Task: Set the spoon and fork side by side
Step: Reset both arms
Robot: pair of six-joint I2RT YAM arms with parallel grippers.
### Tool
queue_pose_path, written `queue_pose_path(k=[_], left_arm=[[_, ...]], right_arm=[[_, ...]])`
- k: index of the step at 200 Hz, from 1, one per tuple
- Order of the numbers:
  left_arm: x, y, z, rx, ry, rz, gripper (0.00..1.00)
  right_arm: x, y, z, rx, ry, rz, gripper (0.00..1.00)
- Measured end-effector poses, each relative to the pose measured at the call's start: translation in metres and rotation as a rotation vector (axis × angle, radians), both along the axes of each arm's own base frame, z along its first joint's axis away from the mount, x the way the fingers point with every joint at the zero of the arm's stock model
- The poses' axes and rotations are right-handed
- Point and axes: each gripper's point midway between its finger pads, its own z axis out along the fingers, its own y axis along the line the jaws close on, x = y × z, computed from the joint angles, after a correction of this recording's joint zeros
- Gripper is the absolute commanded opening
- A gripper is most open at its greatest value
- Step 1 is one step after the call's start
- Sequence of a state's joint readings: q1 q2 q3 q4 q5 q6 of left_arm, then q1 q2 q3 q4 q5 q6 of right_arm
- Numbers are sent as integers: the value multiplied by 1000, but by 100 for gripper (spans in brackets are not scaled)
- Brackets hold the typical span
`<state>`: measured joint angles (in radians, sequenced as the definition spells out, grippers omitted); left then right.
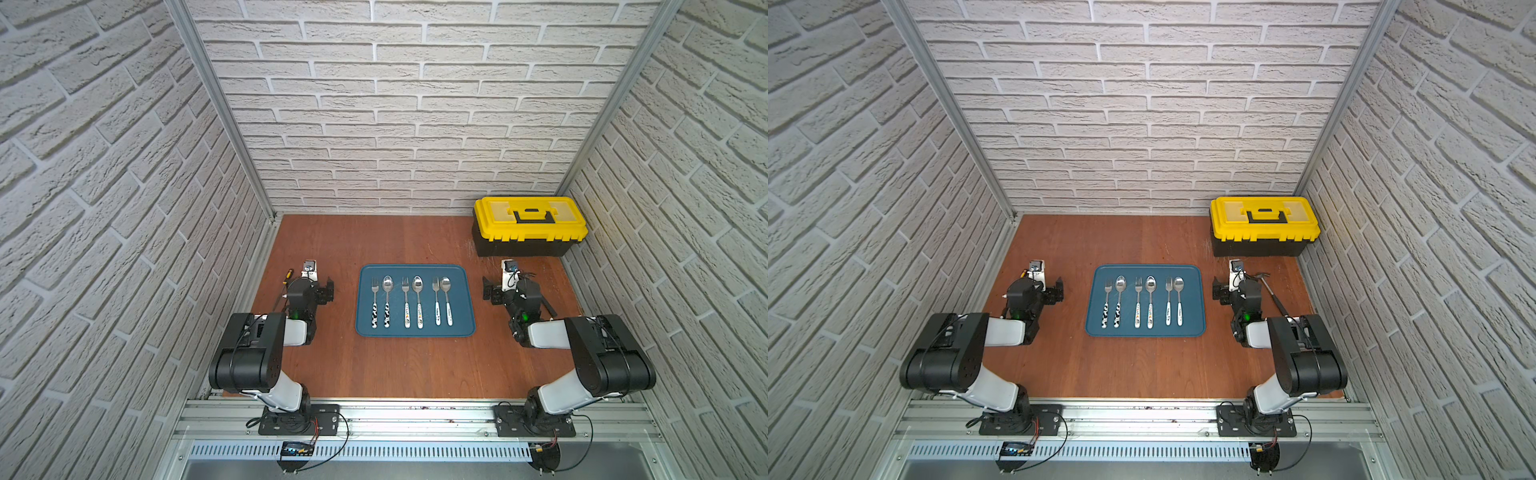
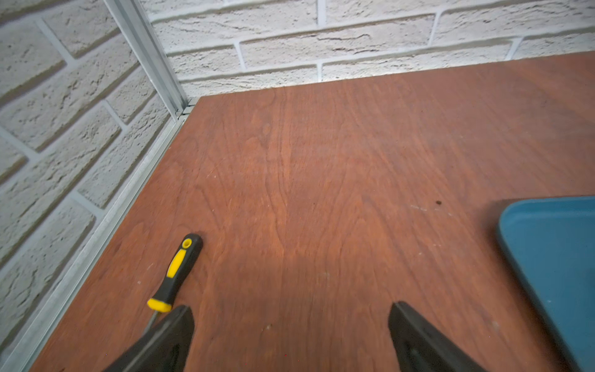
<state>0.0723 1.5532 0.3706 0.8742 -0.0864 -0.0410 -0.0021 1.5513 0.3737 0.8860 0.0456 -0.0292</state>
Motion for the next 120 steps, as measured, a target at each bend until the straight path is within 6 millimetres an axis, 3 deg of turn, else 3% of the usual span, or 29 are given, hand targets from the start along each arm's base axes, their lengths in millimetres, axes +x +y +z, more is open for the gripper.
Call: queue_pose_path(k=[120], left_arm=[[0,-5,-2,7,14,-30,98]], right_arm=[[0,0,0,0,0,-1,99]])
